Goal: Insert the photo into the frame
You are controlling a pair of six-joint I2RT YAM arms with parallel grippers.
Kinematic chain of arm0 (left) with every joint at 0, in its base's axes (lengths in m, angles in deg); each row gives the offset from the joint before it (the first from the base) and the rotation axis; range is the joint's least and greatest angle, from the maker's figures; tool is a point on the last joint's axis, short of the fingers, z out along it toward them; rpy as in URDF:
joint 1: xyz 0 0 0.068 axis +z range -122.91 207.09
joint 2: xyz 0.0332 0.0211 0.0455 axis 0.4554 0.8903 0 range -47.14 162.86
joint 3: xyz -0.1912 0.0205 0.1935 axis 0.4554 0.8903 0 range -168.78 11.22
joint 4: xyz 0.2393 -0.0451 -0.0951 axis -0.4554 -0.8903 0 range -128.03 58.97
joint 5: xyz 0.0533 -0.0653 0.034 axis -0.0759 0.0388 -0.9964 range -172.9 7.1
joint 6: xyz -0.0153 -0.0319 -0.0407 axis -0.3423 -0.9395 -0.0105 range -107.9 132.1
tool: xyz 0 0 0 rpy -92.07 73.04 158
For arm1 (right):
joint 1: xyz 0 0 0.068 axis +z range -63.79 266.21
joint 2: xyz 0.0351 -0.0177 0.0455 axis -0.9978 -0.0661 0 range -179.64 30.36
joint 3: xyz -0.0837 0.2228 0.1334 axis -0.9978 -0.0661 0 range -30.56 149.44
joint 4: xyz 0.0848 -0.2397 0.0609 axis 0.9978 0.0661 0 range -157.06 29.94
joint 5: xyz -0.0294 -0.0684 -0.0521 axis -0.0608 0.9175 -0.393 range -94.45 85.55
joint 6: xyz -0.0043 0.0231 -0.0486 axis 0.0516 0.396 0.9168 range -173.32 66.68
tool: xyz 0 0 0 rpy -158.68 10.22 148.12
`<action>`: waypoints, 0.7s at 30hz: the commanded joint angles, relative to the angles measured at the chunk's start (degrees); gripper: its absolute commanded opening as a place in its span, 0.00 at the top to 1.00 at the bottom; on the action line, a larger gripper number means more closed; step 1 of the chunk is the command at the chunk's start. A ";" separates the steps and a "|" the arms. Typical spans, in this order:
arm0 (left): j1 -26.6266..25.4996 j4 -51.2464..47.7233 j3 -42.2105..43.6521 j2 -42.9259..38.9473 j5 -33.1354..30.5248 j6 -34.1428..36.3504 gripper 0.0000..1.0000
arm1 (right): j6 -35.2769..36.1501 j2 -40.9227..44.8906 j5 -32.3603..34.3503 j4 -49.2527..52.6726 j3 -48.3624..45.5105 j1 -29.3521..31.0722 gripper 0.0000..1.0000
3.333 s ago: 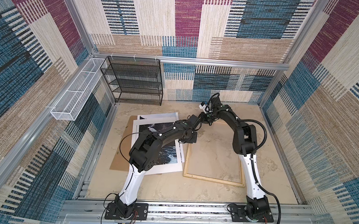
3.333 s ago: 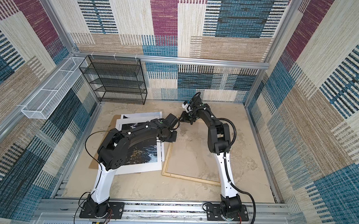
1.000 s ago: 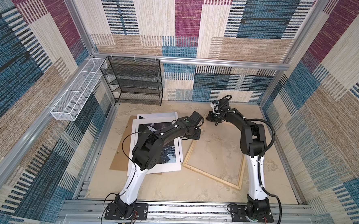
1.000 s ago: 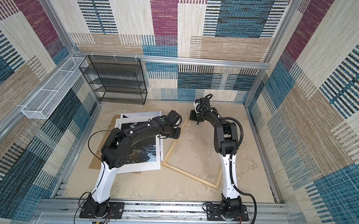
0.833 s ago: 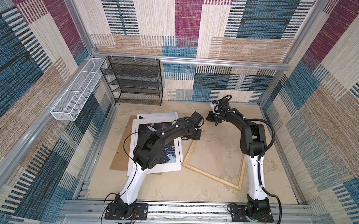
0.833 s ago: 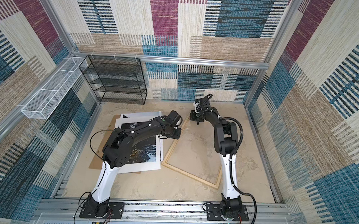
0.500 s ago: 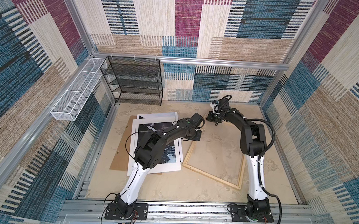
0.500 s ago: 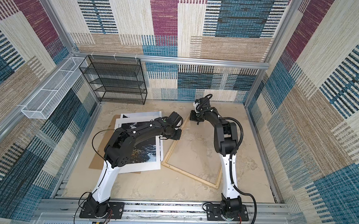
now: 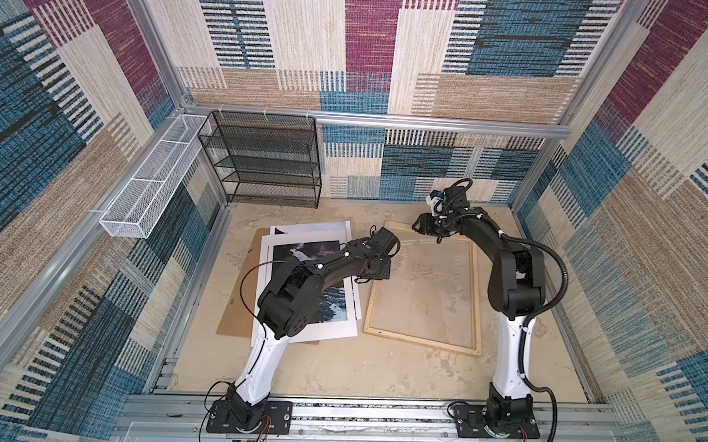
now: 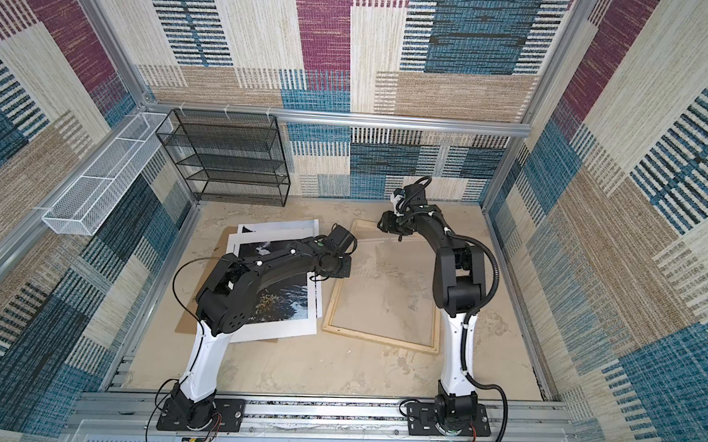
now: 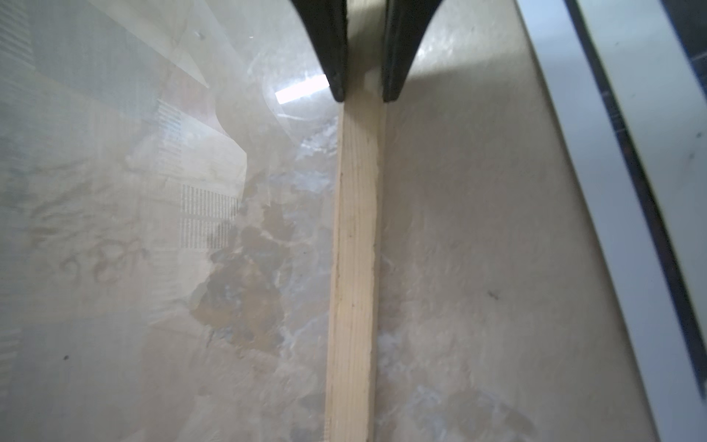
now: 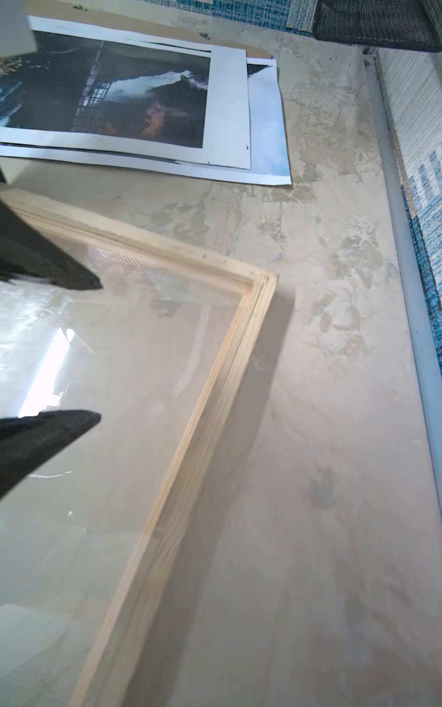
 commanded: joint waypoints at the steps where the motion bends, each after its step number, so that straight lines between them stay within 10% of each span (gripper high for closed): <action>1: 0.13 -7.75 2.29 -0.43 -1.16 -4.42 0.88 | 0.03 3.13 2.78 -0.70 -2.83 -2.35 0.41; 12: 0.13 -7.74 3.47 -1.70 -1.43 -3.53 0.75 | -1.16 6.02 4.18 -2.86 -11.61 -10.11 0.34; 21: 0.17 -6.34 4.18 -2.03 0.38 -2.12 0.92 | -1.34 4.88 4.14 -3.06 -12.34 -11.88 0.33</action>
